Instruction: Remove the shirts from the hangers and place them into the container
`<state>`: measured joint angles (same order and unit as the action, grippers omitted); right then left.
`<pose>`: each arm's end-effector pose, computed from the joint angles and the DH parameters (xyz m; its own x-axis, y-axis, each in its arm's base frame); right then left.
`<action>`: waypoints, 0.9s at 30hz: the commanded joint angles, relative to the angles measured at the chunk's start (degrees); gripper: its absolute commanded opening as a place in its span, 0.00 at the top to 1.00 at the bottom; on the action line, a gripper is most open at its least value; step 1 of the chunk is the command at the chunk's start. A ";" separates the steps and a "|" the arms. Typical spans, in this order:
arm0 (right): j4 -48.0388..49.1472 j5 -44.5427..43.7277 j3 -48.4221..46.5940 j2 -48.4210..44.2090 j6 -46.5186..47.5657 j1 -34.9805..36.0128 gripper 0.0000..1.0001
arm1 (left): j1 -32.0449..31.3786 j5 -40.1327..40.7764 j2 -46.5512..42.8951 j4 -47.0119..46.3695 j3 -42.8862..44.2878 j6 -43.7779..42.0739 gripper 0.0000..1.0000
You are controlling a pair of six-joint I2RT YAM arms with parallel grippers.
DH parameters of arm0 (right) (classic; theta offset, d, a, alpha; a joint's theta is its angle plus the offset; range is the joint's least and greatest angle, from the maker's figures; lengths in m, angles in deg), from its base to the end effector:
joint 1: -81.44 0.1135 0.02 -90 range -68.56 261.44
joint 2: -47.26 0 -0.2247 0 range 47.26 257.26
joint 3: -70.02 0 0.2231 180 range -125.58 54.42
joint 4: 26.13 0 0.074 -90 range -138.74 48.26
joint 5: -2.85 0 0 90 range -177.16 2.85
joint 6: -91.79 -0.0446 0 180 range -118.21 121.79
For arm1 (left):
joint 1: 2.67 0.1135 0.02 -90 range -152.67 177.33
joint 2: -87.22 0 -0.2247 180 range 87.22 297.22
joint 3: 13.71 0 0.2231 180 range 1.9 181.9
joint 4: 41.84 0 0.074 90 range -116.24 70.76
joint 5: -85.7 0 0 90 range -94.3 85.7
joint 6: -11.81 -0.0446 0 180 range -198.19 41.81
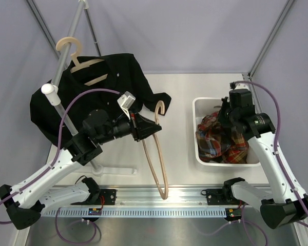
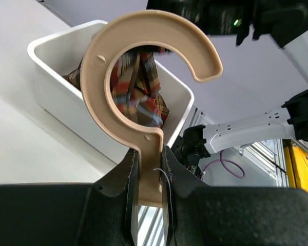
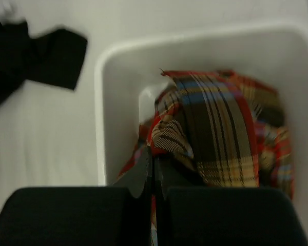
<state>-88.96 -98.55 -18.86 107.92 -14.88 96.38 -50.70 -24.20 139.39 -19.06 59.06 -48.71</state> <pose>0.1988 0.0439 0.3480 -0.5531 0.1434 -0.8207 0.0659 0.9895 0.1285 0.1271 -0.1640 0.3651 -0.4781 -0.1604 -0.8635 0.7941 0.3412 -0.5030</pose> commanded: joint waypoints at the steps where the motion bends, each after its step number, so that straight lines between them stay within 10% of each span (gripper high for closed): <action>1: -13.85 9.36 3.64 -3.70 -8.56 -0.26 1.00 | -0.31 -1.28 1.19 -6.30 0.75 1.90 1.00; 15: -20.29 13.32 10.43 1.90 -10.67 0.18 0.95 | -3.47 5.20 0.04 -10.52 -4.87 3.92 1.00; 19: -14.83 14.91 11.93 3.14 -10.50 0.26 0.58 | -3.47 6.89 2.06 -9.64 -3.39 2.52 1.00; 23: -15.09 13.34 5.79 -1.23 -9.61 0.18 0.01 | -3.74 6.72 7.32 -8.24 0.48 -1.24 1.00; 27: -12.38 14.91 0.25 -10.90 -13.46 0.26 0.01 | -4.00 7.24 11.81 -4.83 6.01 -4.85 1.00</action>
<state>-104.91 -84.83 -12.41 104.20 -25.30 96.45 -54.22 -18.60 149.09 -23.69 59.06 -49.22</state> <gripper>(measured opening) 0.988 0.184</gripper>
